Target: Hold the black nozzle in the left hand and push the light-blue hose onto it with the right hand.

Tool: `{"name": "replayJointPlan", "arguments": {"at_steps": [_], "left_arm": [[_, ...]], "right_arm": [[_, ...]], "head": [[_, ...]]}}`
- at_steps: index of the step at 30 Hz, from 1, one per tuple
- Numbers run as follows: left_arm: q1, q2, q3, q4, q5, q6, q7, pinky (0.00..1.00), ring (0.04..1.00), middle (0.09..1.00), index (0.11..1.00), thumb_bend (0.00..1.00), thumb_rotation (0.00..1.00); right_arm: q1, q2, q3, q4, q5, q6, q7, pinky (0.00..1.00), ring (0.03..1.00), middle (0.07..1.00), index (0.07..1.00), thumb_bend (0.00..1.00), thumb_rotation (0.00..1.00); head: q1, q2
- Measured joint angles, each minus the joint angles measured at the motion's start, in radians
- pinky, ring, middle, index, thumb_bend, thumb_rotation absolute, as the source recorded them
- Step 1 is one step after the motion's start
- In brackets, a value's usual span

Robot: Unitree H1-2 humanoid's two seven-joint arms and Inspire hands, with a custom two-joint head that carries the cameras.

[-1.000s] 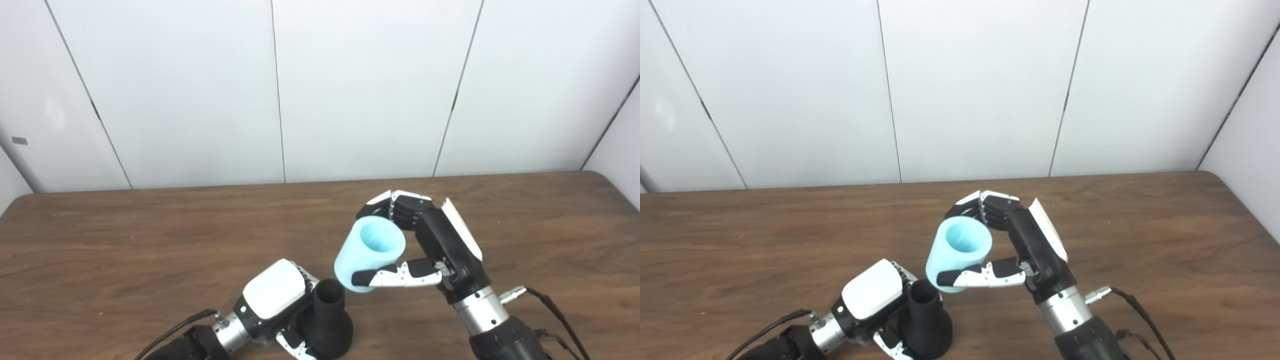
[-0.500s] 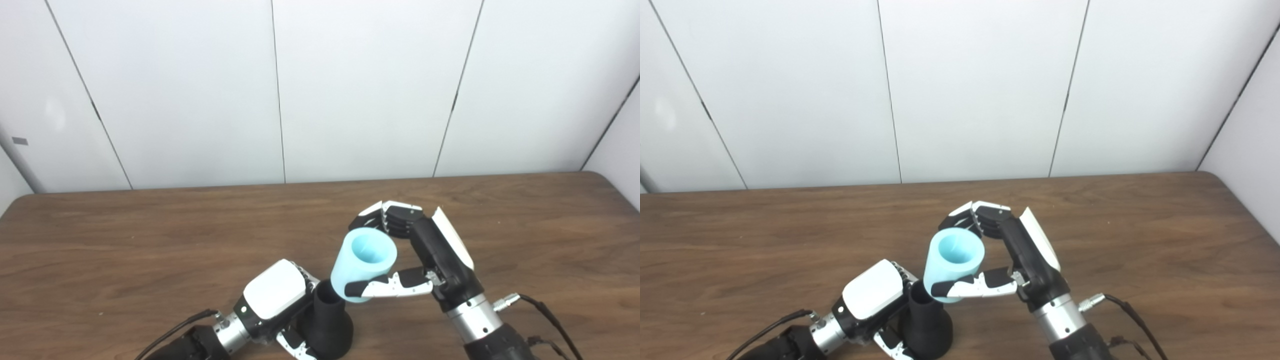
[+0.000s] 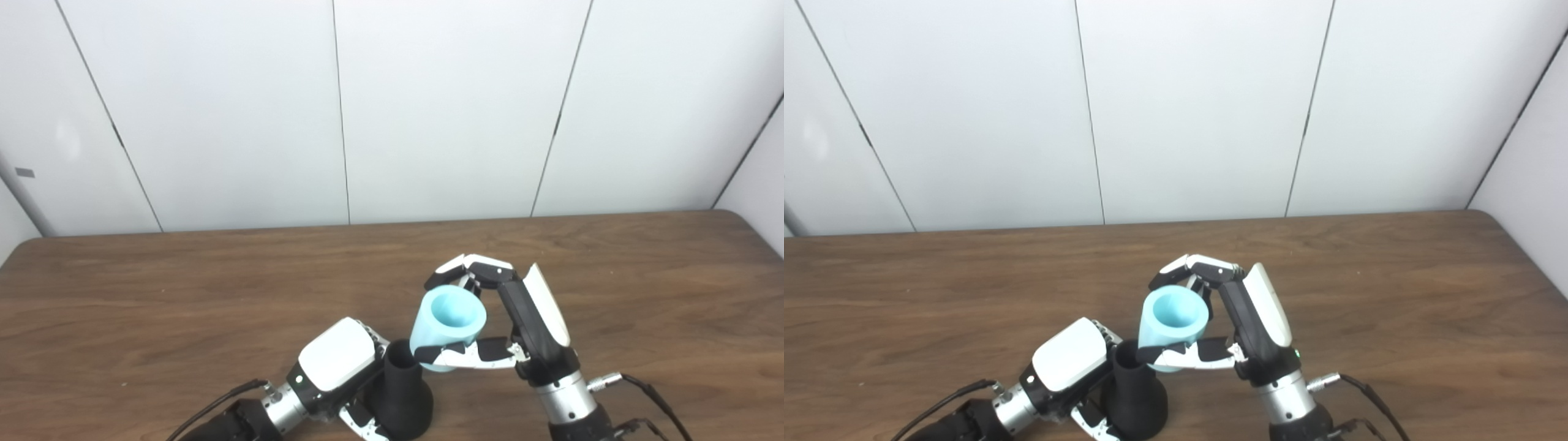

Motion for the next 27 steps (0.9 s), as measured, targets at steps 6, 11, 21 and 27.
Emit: {"name": "replayJointPlan", "arguments": {"at_steps": [6,11,21,27], "left_arm": [[0.003,0.0,0.002,-0.005,0.001,0.004,-0.002,0.1,0.148,0.471,0.478,0.52,0.0],[0.002,0.0,-0.001,-0.005,0.004,0.004,0.004,0.1,0.148,0.471,0.477,0.52,0.0],[0.002,0.0,0.0,-0.005,0.006,0.004,0.003,0.1,0.152,0.471,0.479,0.52,0.0],[0.002,-0.001,0.001,-0.005,0.006,0.004,0.002,0.11,0.159,0.471,0.479,0.52,0.0]], "right_arm": [[0.0,0.008,0.003,0.015,0.001,-0.01,-0.011,0.07,0.128,0.434,0.539,0.52,0.0],[0.0,0.01,0.004,0.018,0.027,-0.005,-0.006,0.1,0.159,0.433,0.541,0.51,0.0],[0.002,0.009,0.002,0.01,0.097,0.048,0.032,0.16,0.226,0.446,0.538,0.52,0.0],[0.004,0.009,0.002,0.008,0.111,0.061,0.035,0.21,0.283,0.449,0.537,0.52,0.0]], "head": [[0.0,-0.003],[0.0,-0.009],[-0.002,-0.012],[-0.002,-0.014]]}}
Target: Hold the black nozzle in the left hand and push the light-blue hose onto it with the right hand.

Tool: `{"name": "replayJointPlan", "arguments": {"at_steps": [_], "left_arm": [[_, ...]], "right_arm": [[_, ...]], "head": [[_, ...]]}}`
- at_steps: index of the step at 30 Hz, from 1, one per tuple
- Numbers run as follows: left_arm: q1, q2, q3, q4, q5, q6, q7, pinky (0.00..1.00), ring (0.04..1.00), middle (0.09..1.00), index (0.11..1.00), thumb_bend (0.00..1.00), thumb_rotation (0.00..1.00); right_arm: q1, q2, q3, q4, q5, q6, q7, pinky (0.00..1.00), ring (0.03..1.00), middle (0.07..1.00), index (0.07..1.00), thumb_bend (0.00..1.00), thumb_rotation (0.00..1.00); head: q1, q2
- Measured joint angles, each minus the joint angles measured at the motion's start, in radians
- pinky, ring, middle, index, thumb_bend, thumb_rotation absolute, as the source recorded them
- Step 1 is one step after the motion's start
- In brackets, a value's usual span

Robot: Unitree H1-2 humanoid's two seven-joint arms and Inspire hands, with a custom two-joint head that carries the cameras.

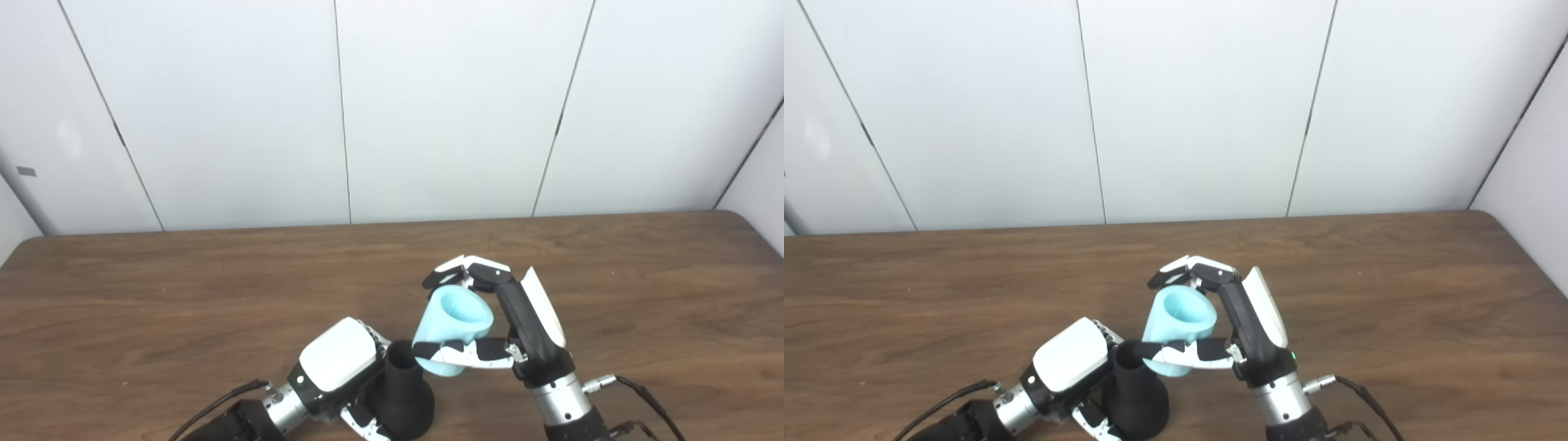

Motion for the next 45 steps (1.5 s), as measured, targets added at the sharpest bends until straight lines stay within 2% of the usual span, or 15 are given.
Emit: {"name": "replayJointPlan", "arguments": {"at_steps": [1,4,10,13,16,18,23,25,28,30,37,39,40,45], "left_arm": [[0.0,0.0,0.0,0.0,0.0,0.0,0.0,0.1,0.158,0.471,0.479,0.52,0.0],[0.0,0.0,0.0,0.001,0.0,0.0,0.001,0.1,0.153,0.471,0.478,0.52,0.0],[-0.001,-0.001,-0.001,0.003,0.001,0.0,0.002,0.1,0.156,0.471,0.478,0.52,0.0],[-0.002,-0.001,-0.001,0.004,0.001,0.0,0.002,0.1,0.155,0.471,0.479,0.52,0.0],[-0.003,-0.002,-0.004,0.007,-0.001,0.0,0.003,0.1,0.152,0.471,0.479,0.52,0.0],[-0.004,-0.002,-0.005,0.008,-0.001,0.0,0.003,0.1,0.157,0.471,0.48,0.52,0.0],[-0.006,-0.003,-0.006,0.009,-0.001,0.0,0.003,0.1,0.156,0.471,0.478,0.52,0.0],[-0.006,-0.003,-0.006,0.01,-0.001,0.0,0.003,0.11,0.158,0.471,0.478,0.52,0.0],[-0.006,-0.003,-0.006,0.01,-0.001,0.0,0.003,0.11,0.158,0.471,0.479,0.52,0.0],[-0.007,-0.003,-0.007,0.011,-0.001,0.0,0.004,0.1,0.151,0.471,0.479,0.52,0.0],[-0.008,-0.003,-0.009,0.013,-0.001,-0.001,0.006,0.1,0.152,0.471,0.479,0.52,0.0],[-0.008,-0.004,-0.009,0.013,-0.001,0.0,0.005,0.1,0.154,0.471,0.479,0.52,0.0],[-0.008,-0.004,-0.009,0.013,-0.001,-0.001,0.004,0.1,0.154,0.471,0.479,0.52,0.0],[-0.008,-0.004,-0.008,0.013,-0.001,-0.001,0.004,0.1,0.151,0.471,0.479,0.52,0.0]], "right_arm": [[0.0,0.0,0.0,0.0,0.0,0.001,0.0,0.22,0.289,0.45,0.536,0.52,0.0],[0.0,0.0,0.001,0.0,0.0,0.002,0.0,0.17,0.226,0.443,0.54,0.51,0.0],[-0.001,0.001,0.001,-0.001,-0.011,0.004,0.0,0.14,0.202,0.44,0.542,0.51,0.0],[-0.002,0.0,-0.001,-0.001,-0.011,0.004,-0.001,0.11,0.171,0.467,0.496,0.52,0.0],[-0.006,-0.002,-0.003,-0.001,-0.011,0.004,0.001,0.13,0.19,0.437,0.538,0.51,0.0],[-0.01,-0.003,-0.004,-0.001,-0.011,0.004,0.004,0.19,0.264,0.452,0.536,0.51,0.0],[-0.014,-0.003,-0.006,-0.001,-0.01,0.004,0.007,0.2,0.268,0.451,0.539,0.51,0.0],[-0.015,-0.003,-0.006,-0.001,-0.009,0.003,0.009,0.23,0.303,0.454,0.536,0.51,0.0],[-0.015,-0.003,-0.004,-0.001,-0.013,0.002,0.011,0.14,0.198,0.438,0.543,0.51,0.0],[-0.015,0.0,-0.002,0.0,-0.022,-0.002,0.011,0.1,0.158,0.469,0.493,0.52,0.0],[-0.021,0.027,0.004,0.0,-0.064,-0.025,-0.004,0.08,0.132,0.474,0.483,0.52,0.0],[-0.026,0.031,0.008,0.0,-0.064,-0.028,-0.004,0.11,0.163,0.441,0.527,0.52,0.0],[-0.026,0.031,0.01,0.0,-0.06,-0.028,-0.004,0.12,0.178,0.463,0.498,0.52,0.0],[-0.026,0.039,0.023,0.004,-0.054,-0.028,-0.004,0.09,0.136,0.472,0.484,0.52,0.0]], "head": [[0.0,0.0],[0.0,0.0],[-0.003,-0.005],[-0.003,-0.005],[-0.008,-0.006],[-0.008,-0.006],[-0.008,-0.008],[-0.006,-0.009],[-0.008,-0.009],[-0.006,-0.011],[-0.006,-0.011],[-0.005,-0.009],[-0.005,-0.011],[-0.005,-0.009]]}}
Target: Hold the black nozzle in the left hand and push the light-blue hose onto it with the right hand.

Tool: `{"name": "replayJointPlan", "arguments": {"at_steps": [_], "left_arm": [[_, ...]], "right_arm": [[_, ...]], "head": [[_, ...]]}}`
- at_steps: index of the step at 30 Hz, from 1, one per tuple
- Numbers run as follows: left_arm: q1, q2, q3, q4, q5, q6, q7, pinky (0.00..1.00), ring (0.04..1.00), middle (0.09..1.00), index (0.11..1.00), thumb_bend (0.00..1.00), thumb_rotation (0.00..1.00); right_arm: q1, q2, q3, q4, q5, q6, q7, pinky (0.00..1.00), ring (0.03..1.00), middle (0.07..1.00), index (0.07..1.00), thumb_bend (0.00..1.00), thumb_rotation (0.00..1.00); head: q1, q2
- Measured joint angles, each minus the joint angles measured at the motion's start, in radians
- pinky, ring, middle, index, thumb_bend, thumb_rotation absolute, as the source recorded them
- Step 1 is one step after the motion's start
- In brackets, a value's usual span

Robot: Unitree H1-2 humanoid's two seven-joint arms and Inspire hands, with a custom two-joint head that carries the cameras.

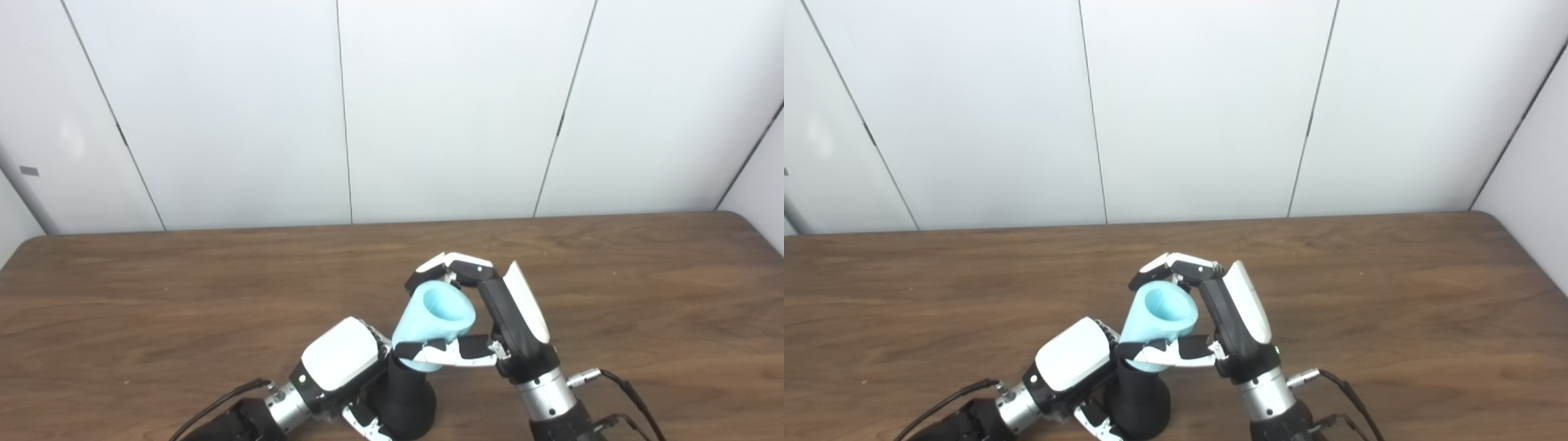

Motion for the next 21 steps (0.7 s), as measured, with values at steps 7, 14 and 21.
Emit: {"name": "replayJointPlan", "arguments": {"at_steps": [7,14,21], "left_arm": [[0.0,0.0,0.0,0.0,0.0,0.0,0.0,0.1,0.152,0.471,0.479,0.52,0.0],[0.001,0.0,0.002,-0.002,0.0,0.0,-0.003,0.11,0.158,0.471,0.48,0.52,0.0],[0.002,0.0,0.002,-0.003,0.0,0.0,-0.003,0.11,0.16,0.471,0.479,0.52,0.0]], "right_arm": [[0.001,0.017,0.017,0.008,-0.008,-0.01,-0.002,0.09,0.134,0.473,0.483,0.53,0.0],[0.001,0.016,0.026,0.017,-0.019,-0.027,-0.002,0.06,0.106,0.471,0.483,0.53,0.0],[0.008,0.013,0.037,0.025,-0.019,-0.03,0.001,0.07,0.123,0.447,0.518,0.52,0.0]], "head": [[0.005,0.009],[0.005,0.011],[0.008,0.015]]}}
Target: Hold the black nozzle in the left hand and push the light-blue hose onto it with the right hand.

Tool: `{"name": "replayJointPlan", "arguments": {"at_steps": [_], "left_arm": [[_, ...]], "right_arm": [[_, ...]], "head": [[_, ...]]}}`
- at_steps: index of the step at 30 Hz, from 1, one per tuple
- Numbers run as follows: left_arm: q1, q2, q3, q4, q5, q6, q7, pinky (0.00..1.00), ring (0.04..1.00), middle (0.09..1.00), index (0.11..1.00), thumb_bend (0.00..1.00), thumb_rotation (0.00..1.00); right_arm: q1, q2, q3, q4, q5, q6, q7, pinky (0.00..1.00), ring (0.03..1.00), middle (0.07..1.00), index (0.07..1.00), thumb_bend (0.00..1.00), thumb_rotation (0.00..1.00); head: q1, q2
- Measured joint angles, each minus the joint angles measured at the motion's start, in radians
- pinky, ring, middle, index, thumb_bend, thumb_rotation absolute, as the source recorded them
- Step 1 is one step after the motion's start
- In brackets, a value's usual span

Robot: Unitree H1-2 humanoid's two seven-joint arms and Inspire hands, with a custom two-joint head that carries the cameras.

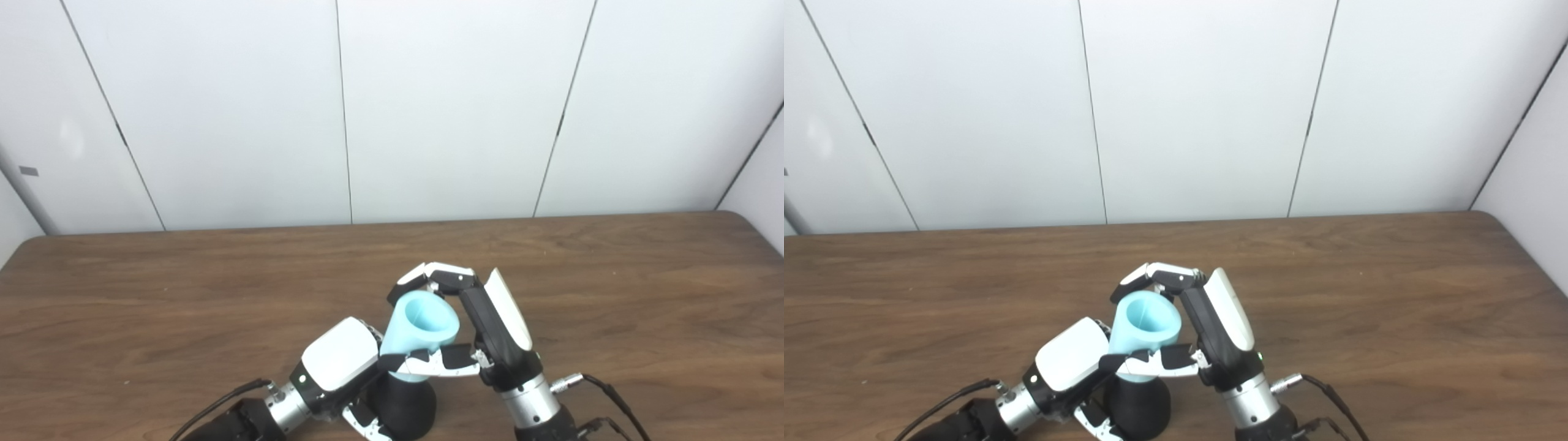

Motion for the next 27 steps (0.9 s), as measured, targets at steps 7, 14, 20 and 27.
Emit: {"name": "replayJointPlan", "arguments": {"at_steps": [7,14,20,27], "left_arm": [[0.003,0.001,0.002,-0.008,0.002,0.0,-0.003,0.1,0.155,0.471,0.479,0.52,0.0],[0.004,0.001,0.003,-0.009,0.002,0.0,-0.004,0.11,0.165,0.471,0.48,0.53,0.0],[0.005,0.0,0.004,-0.009,0.003,0.0,-0.004,0.1,0.155,0.471,0.48,0.53,0.0],[0.004,0.0,0.003,-0.009,0.002,0.0,-0.003,0.11,0.165,0.471,0.48,0.52,0.0]], "right_arm": [[-0.002,-0.044,0.01,-0.004,-0.042,-0.013,0.012,0.12,0.18,0.434,0.529,0.52,0.0],[-0.012,-0.077,0.019,-0.072,-0.158,0.016,0.074,0.11,0.175,0.475,0.484,0.53,0.0],[-0.024,-0.083,0.023,-0.087,-0.187,0.03,0.098,0.11,0.161,0.472,0.484,0.53,0.0],[-0.034,-0.089,0.034,-0.087,-0.262,0.006,0.077,0.12,0.195,0.429,0.531,0.52,0.0]], "head": [[-0.005,0.002],[-0.003,0.0],[-0.003,0.0],[-0.003,-0.003]]}}
